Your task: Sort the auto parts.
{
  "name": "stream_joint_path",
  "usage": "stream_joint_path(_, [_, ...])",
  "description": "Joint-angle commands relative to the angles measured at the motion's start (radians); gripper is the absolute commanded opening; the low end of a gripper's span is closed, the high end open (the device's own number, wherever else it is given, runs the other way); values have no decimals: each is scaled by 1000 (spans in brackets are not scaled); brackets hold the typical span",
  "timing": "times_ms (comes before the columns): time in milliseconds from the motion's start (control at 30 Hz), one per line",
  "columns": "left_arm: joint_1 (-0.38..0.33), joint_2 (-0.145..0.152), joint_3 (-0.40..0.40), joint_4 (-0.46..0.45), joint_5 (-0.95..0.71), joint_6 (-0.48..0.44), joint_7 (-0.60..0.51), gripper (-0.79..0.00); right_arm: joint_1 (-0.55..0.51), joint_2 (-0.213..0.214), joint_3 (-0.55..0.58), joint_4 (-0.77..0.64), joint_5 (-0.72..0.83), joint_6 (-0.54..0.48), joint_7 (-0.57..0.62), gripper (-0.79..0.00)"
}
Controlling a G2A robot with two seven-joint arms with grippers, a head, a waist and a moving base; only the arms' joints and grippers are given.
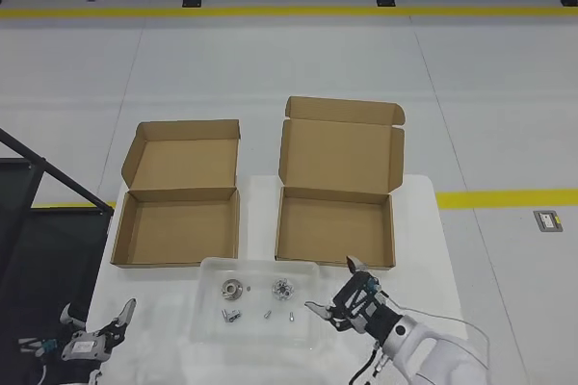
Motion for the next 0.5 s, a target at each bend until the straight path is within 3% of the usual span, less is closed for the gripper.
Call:
stream_joint_path(0, [-10,-2,10,0,19,14,-12,0,66,-12,-79,26,29,-32,36,0])
stream_joint_path(233, [-18,-7,11,11,38,29,15,0,321,-73,-326,208,125,-52,214,0])
stream_joint_path(333, [-15,-10,6,10,29,35,18,0,407,-102,-393,309,219,-49,282,0])
stream_joint_path(467, [-10,-14,-2,6,27,47,24,0,489,-130,-458,415,198,-8,351,0])
